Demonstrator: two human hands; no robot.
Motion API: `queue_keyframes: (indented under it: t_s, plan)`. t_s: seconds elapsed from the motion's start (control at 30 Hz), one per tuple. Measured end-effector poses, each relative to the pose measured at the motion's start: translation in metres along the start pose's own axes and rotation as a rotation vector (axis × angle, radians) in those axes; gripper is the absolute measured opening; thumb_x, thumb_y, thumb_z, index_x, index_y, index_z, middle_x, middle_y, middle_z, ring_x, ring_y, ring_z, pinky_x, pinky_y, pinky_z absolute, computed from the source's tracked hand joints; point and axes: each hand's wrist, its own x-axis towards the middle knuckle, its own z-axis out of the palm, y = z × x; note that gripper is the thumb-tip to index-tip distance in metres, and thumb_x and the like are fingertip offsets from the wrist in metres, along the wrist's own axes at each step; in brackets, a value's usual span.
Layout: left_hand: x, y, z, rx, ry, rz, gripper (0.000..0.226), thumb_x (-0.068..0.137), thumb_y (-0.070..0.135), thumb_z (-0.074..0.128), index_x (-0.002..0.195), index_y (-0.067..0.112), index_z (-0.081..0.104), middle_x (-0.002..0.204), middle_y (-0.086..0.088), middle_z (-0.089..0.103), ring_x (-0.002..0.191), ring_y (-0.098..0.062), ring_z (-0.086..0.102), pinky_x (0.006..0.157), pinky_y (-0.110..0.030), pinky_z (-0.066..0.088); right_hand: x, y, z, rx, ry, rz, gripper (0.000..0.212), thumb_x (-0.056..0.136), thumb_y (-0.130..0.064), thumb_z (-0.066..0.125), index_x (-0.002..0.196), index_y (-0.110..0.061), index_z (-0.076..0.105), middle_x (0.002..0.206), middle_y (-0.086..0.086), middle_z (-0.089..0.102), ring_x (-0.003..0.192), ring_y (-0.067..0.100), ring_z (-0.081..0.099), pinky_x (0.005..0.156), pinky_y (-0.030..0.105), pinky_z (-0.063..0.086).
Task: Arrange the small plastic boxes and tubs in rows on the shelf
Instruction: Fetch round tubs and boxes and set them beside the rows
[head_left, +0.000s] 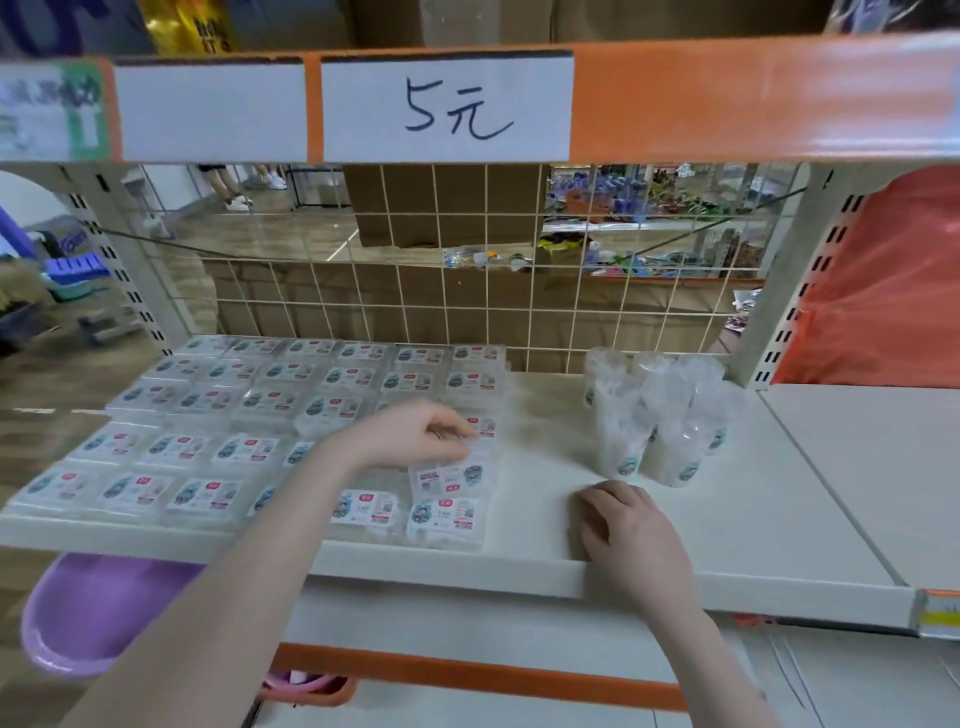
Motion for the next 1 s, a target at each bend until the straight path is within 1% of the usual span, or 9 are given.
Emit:
queue_keyframes:
  t_s: [0.07, 0.2, 0.3, 0.43, 0.6, 0.7, 0.8, 0.9, 1.0]
  plan:
    - [0.006, 0.0, -0.001, 0.02, 0.002, 0.011, 0.035, 0.091, 0.033, 0.059, 0.125, 0.03, 0.058, 0.111, 0.021, 0.059, 0.091, 0.012, 0.053, 0.071, -0.005, 0.04, 0.0, 0.0, 0.0, 0.006, 0.01, -0.001, 0.024, 0.083, -0.014, 0.062, 0.106, -0.011, 0.068, 0.105, 0.003, 0.063, 0.101, 0.027, 0.055, 0.084, 0.034, 0.046]
    - [0.018, 0.001, 0.003, 0.095, 0.117, 0.043, 0.032, 0.094, 0.027, 0.053, 0.126, 0.026, 0.059, 0.126, 0.011, 0.059, 0.098, 0.001, 0.052, 0.073, -0.005, 0.036, -0.001, 0.001, 0.001, 0.006, 0.029, -0.005, 0.022, 0.082, -0.013, 0.064, 0.104, -0.01, 0.069, 0.103, 0.002, 0.064, 0.099, 0.027, 0.056, 0.082, 0.035, 0.047]
    - [0.022, 0.0, 0.01, 0.144, 0.132, 0.033, 0.038, 0.095, 0.028, 0.052, 0.132, 0.022, 0.053, 0.134, 0.004, 0.055, 0.114, -0.009, 0.052, 0.087, -0.017, 0.037, -0.002, 0.001, 0.002, 0.011, 0.042, -0.013, 0.021, 0.081, -0.012, 0.066, 0.101, -0.01, 0.069, 0.101, 0.003, 0.065, 0.096, 0.027, 0.057, 0.08, 0.036, 0.049]
    - [0.02, -0.005, 0.018, 0.227, 0.11, 0.055, 0.054, 0.091, 0.032, 0.056, 0.142, 0.022, 0.04, 0.146, 0.004, 0.042, 0.131, -0.014, 0.04, 0.1, -0.023, 0.03, -0.001, 0.0, 0.002, 0.008, 0.073, -0.014, 0.021, 0.075, -0.008, 0.071, 0.096, -0.008, 0.071, 0.096, 0.003, 0.067, 0.09, 0.029, 0.06, 0.074, 0.034, 0.051]
    - [0.015, -0.01, 0.023, 0.329, 0.011, 0.082, 0.064, 0.091, 0.04, 0.055, 0.147, 0.024, 0.029, 0.153, 0.004, 0.03, 0.138, -0.012, 0.029, 0.11, -0.028, 0.024, -0.002, 0.002, 0.003, 0.0, 0.08, -0.007, 0.022, 0.076, -0.01, 0.071, 0.098, -0.01, 0.071, 0.099, 0.001, 0.067, 0.093, 0.027, 0.06, 0.075, 0.034, 0.05]
    - [0.012, -0.013, 0.022, 0.369, -0.049, 0.066, 0.066, 0.091, 0.044, 0.052, 0.148, 0.025, 0.025, 0.154, 0.003, 0.026, 0.139, -0.013, 0.027, 0.113, -0.033, 0.025, -0.003, 0.001, 0.003, -0.001, 0.079, -0.006, 0.023, 0.075, -0.009, 0.072, 0.098, -0.011, 0.072, 0.099, 0.0, 0.067, 0.092, 0.027, 0.06, 0.074, 0.033, 0.051]
    - [0.01, -0.014, 0.013, 0.39, -0.105, 0.12, 0.072, 0.088, 0.044, 0.059, 0.149, 0.026, 0.024, 0.155, 0.006, 0.024, 0.14, -0.01, 0.024, 0.114, -0.029, 0.022, -0.002, 0.0, 0.003, -0.009, 0.076, -0.007, 0.024, 0.075, -0.01, 0.072, 0.099, -0.012, 0.072, 0.099, -0.001, 0.067, 0.092, 0.026, 0.061, 0.075, 0.032, 0.05]
    - [0.012, -0.01, -0.004, 0.384, -0.223, 0.157, 0.085, 0.081, 0.034, 0.071, 0.149, 0.03, 0.021, 0.155, 0.013, 0.021, 0.14, -0.006, 0.021, 0.111, -0.02, 0.017, -0.003, 0.001, 0.003, -0.009, 0.079, -0.002, 0.023, 0.075, -0.01, 0.072, 0.098, -0.012, 0.072, 0.099, -0.001, 0.067, 0.093, 0.026, 0.06, 0.074, 0.032, 0.05]
    - [0.019, -0.004, -0.014, 0.444, -0.384, 0.191, 0.094, 0.078, 0.019, 0.074, 0.15, 0.031, 0.015, 0.156, 0.015, 0.013, 0.141, -0.005, 0.013, 0.111, -0.018, 0.011, -0.003, 0.001, 0.003, -0.009, 0.079, -0.001, 0.022, 0.075, -0.011, 0.071, 0.098, -0.011, 0.071, 0.099, -0.001, 0.067, 0.093, 0.026, 0.06, 0.074, 0.033, 0.051]
